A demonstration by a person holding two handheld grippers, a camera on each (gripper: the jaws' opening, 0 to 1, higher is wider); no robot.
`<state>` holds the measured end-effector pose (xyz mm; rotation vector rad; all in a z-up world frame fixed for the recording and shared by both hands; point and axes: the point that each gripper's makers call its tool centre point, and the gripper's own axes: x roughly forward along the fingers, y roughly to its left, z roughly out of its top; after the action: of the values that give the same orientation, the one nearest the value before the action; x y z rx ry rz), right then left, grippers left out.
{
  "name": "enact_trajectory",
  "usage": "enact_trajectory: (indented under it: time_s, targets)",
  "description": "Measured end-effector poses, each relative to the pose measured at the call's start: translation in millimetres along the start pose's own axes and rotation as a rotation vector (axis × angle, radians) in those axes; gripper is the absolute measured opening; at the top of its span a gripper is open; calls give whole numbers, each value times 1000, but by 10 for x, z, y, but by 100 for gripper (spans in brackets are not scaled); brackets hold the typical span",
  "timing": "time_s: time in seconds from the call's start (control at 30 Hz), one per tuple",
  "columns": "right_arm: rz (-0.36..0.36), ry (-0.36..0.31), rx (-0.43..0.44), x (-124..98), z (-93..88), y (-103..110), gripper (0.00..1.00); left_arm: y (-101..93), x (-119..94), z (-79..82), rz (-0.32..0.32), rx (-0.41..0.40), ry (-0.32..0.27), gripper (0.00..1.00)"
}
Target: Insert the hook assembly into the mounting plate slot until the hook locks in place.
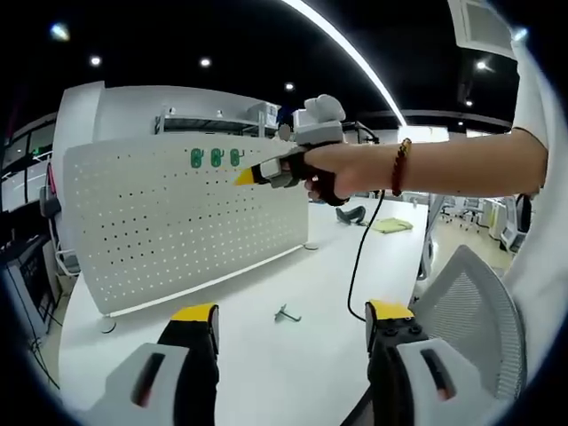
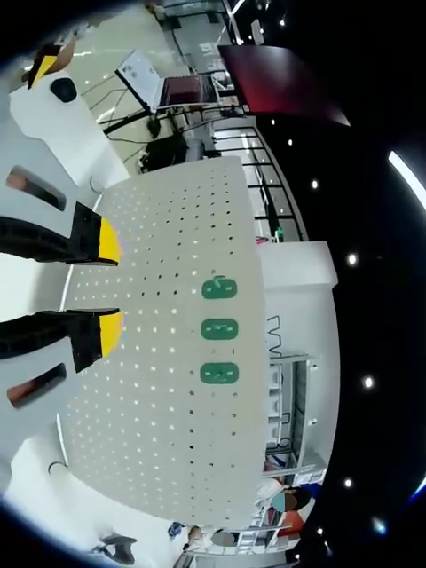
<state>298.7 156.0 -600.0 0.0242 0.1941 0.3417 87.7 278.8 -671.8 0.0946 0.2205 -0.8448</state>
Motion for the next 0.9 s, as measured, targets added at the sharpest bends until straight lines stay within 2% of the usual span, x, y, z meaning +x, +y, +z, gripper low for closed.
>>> enact_trajectory:
  time_s: [0.27,0.47,0.9]
  targets:
    - [-17,28,20,-155,-220,-120,18,-155,72,-14,-31,4,-1,70]
    - [8,60,22,-211,-416,-137,18,-200,144,-19,-37,1,2,70]
    - [-2,145,58,-276,-896,-209,17,-212,210,-90,-53,-2,28,70]
